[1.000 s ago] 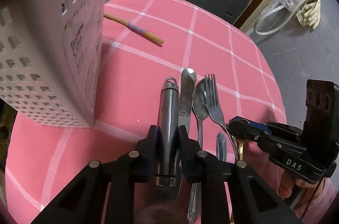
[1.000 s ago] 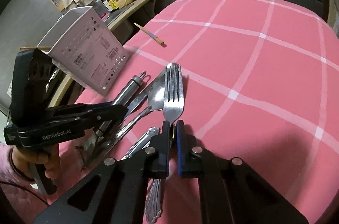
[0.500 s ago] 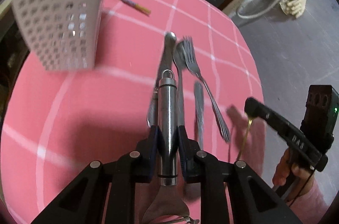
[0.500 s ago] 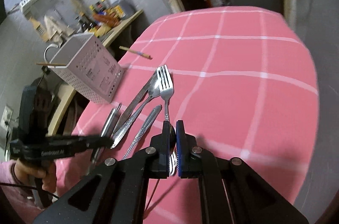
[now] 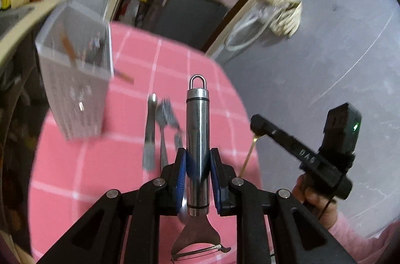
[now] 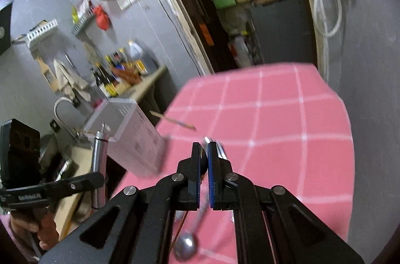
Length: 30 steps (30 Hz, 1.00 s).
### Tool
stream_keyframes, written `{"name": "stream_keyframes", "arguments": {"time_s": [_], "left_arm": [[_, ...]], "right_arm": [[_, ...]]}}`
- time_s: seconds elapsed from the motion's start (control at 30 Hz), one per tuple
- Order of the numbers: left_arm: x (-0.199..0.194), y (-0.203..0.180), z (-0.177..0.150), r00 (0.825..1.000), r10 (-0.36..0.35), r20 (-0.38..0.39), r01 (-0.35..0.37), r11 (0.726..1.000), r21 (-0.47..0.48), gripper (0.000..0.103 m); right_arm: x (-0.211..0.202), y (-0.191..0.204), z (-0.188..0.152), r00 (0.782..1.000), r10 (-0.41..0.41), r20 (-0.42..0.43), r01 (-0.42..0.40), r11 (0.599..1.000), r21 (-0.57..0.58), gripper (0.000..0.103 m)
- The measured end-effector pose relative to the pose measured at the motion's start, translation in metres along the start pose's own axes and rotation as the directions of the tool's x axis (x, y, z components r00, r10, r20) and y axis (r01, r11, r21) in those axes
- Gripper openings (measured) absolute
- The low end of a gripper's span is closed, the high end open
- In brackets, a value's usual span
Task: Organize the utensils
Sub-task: 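Lift and carry the peeler and gold spoon over the white holder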
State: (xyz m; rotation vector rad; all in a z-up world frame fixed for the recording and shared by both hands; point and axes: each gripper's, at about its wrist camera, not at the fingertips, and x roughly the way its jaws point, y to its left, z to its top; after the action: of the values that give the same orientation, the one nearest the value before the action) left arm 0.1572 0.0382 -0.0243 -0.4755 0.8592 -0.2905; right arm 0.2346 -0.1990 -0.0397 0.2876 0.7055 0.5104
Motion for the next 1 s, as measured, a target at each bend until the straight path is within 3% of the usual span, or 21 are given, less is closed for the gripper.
{"name": "stream_keyframes", "arguments": {"time_s": [0.23,0.4,0.57,0.73,1.0], "left_arm": [[-0.057,0.006,0.056,0.982,-0.031,0.185,0.026,0.999,0.032,0.018],[-0.085,0.023,0.099,0.944,-0.028,0.329,0.016,0.999,0.040,0.018],[-0.088,0.050,0.130,0.903,0.000,0.429,-0.017,0.999,0.037,0.018],[-0.072,0.070,0.141,0.877,0.050,0.478,-0.085,0.995,0.051,0.018],[-0.051,0.094,0.136,0.878,0.060,0.475,-0.094,0.994,0.049,0.018]], "right_arm": [[-0.001,0.058,0.042,0.988,0.052,0.143,-0.043,0.997,-0.071,0.005],[0.001,0.099,0.069,0.972,0.049,0.228,-0.019,0.991,-0.133,0.005],[0.008,0.131,0.084,0.955,0.035,0.294,0.016,0.985,-0.169,0.005],[0.027,0.150,0.089,0.943,0.002,0.333,0.065,0.979,-0.191,0.005],[0.061,0.179,0.084,0.937,0.000,0.349,0.110,0.949,-0.294,0.005]]}}
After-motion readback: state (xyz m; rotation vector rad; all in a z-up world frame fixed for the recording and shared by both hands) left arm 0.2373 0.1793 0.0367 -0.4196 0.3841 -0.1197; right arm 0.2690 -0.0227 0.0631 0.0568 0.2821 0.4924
